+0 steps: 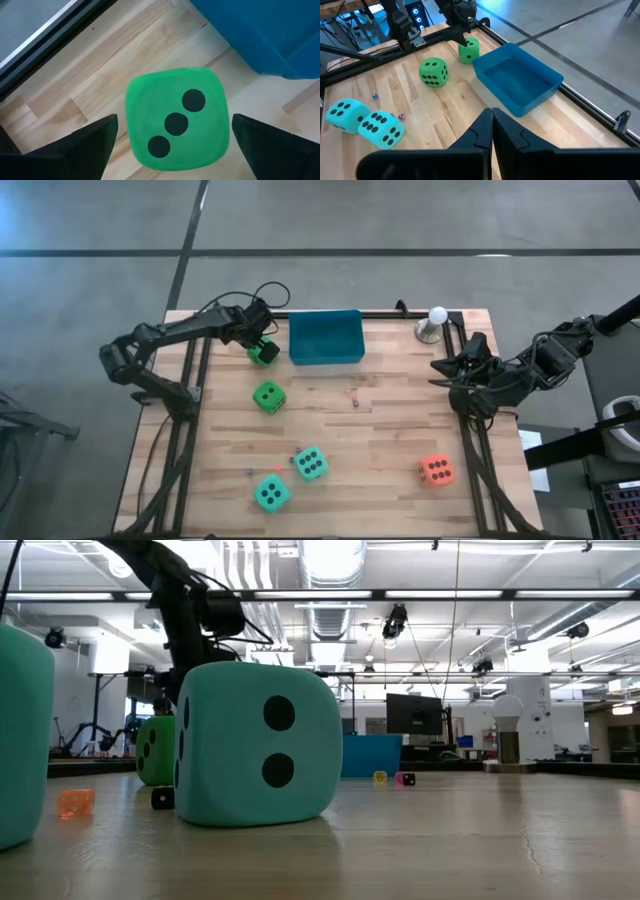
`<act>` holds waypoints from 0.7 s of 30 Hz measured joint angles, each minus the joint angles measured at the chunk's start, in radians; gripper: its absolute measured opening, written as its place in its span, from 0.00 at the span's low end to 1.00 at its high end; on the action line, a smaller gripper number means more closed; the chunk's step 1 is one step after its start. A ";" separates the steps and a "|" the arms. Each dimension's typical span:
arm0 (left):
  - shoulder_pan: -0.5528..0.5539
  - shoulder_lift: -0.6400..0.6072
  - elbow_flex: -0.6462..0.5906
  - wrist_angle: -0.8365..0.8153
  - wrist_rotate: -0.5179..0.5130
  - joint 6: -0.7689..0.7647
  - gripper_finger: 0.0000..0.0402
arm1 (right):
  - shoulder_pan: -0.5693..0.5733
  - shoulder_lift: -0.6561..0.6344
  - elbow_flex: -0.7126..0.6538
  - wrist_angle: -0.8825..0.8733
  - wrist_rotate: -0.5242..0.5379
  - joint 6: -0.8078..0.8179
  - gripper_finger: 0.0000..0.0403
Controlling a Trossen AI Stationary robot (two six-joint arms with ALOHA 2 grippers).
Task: Pick & Place Dice
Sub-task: Put the top large green dice into the blue bin
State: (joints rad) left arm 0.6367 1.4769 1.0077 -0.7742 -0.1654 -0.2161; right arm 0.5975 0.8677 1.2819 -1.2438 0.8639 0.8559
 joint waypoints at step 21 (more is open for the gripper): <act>0.000 -0.001 -0.073 0.103 0.015 -0.019 0.99 | 0.000 0.000 0.000 0.000 0.000 0.000 0.02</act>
State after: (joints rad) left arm 0.6367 1.4758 0.9348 -0.6716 -0.1507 -0.2351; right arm 0.5973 0.8673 1.2819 -1.2438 0.8641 0.8562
